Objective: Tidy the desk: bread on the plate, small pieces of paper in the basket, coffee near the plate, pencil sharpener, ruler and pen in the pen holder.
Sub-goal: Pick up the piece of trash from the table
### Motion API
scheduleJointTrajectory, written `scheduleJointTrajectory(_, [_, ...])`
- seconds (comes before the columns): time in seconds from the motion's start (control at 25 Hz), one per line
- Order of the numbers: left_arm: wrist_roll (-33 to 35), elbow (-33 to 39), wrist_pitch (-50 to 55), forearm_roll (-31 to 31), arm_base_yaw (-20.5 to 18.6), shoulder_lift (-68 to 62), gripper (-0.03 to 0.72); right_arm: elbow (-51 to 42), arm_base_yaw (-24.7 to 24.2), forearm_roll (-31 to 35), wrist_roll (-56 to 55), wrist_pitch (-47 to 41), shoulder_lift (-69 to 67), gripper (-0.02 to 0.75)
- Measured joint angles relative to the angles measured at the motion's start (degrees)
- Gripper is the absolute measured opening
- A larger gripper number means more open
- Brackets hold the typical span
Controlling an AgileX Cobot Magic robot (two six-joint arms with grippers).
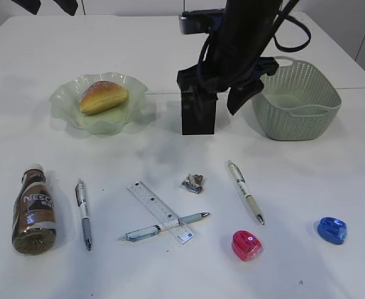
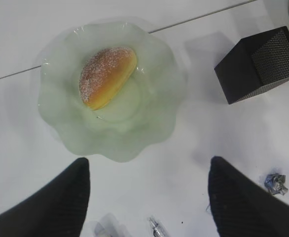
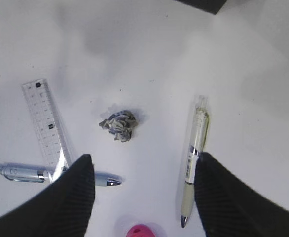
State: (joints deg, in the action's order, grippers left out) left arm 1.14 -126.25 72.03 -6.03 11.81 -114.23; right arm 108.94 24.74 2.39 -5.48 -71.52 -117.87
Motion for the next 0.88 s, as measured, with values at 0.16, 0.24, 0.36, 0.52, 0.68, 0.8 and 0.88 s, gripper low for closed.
scheduleJointTrajectory(0.16, [0.0, 0.0, 0.0, -0.13, 0.0, 0.0, 0.526, -1.64, 0.46, 0.0, 0.0, 0.11, 0.0, 0.498])
scheduleJointTrajectory(0.24, [0.0, 0.0, 0.0, -0.91, 0.0, 0.0, 0.526, -2.06, 0.5, 0.29, 0.0, 0.11, -1.04, 0.498])
scheduleJointTrajectory(0.36, [0.0, 0.0, 0.0, -2.22, 0.0, 0.0, 0.526, -2.06, 0.5, 0.93, 0.0, 0.22, -1.77, 0.498])
scheduleJointTrajectory(0.52, [0.0, 0.0, 0.0, -3.76, 0.0, 0.0, 0.526, -2.12, 0.5, 3.91, 0.0, 0.43, -3.52, 0.498])
scheduleJointTrajectory(0.68, [0.0, 0.0, 0.0, -4.12, 0.0, 0.0, 0.526, -2.34, 0.5, 5.88, 0.0, 0.94, -7.57, 0.498])
scheduleJointTrajectory(0.8, [0.0, 0.0, 0.0, -4.24, 0.0, 0.0, 0.526, -2.34, 0.5, 5.88, 0.0, 1.17, -8.86, 0.497])
scheduleJointTrajectory(0.88, [0.0, 0.0, 0.0, -4.24, 0.0, 0.0, 0.526, -2.34, 0.5, 5.88, 0.0, 1.26, -9.22, 0.497])
